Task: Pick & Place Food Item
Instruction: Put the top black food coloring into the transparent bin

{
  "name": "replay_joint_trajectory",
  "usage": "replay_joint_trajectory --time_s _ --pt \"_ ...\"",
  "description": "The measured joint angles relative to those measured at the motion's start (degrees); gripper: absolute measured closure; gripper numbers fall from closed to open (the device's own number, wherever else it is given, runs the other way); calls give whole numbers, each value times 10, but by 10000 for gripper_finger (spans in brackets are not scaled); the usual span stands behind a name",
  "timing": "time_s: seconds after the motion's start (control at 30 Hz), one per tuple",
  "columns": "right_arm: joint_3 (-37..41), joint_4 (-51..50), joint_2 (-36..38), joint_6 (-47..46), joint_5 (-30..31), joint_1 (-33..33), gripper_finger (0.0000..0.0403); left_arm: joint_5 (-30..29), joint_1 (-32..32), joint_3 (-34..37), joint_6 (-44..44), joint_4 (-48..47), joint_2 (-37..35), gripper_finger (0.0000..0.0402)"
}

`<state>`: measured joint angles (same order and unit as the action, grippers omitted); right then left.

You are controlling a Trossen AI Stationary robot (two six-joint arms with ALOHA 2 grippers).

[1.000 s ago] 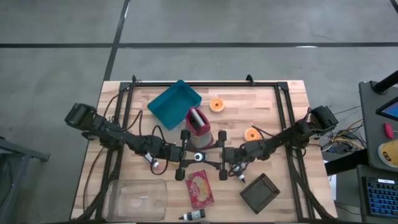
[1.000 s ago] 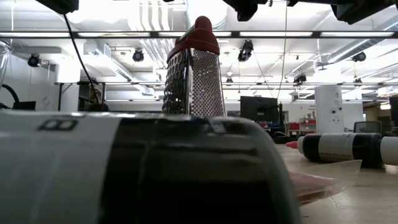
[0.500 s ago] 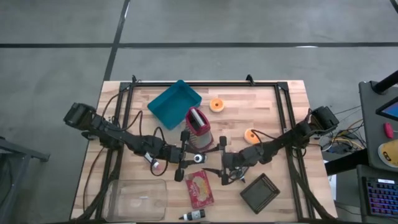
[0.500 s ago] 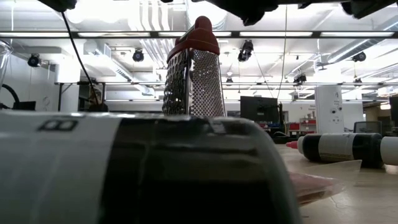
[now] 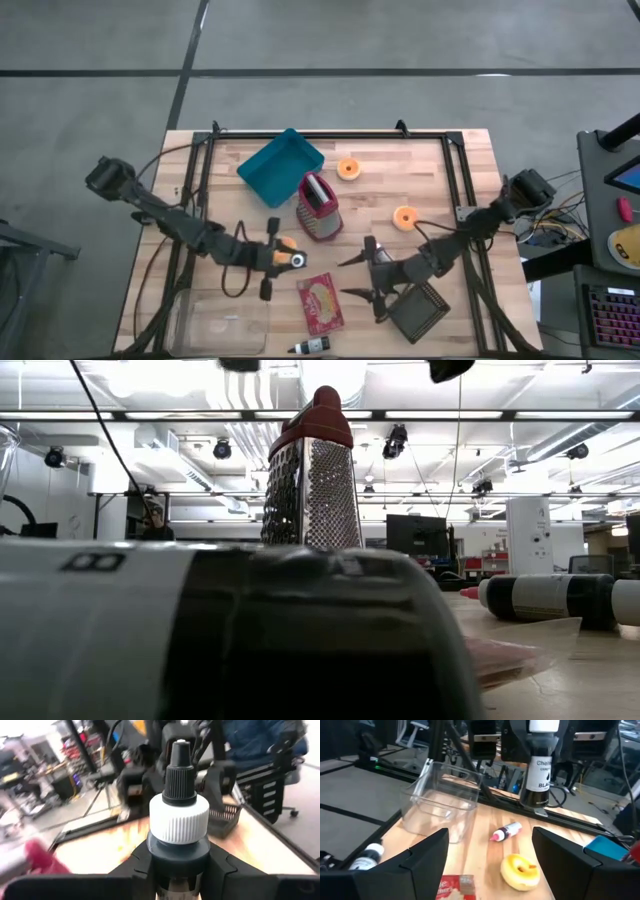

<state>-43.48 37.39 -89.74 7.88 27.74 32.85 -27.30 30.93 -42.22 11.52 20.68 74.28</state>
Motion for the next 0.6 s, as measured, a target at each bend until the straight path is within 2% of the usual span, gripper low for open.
replay_joint_trajectory --time_s 0.17,0.3,0.4,0.6 --pt "27 6 20 -6 49 22 124 -106 71 39 -86 -53 -47 308" --pt "55 9 51 -22 93 42 125 -161 126 60 -186 -125 -81 309" --pt "74 6 77 -31 130 61 124 -180 162 59 -264 -187 -93 309" --pt "98 -7 126 -34 220 106 124 -175 210 41 -421 -318 -90 309"
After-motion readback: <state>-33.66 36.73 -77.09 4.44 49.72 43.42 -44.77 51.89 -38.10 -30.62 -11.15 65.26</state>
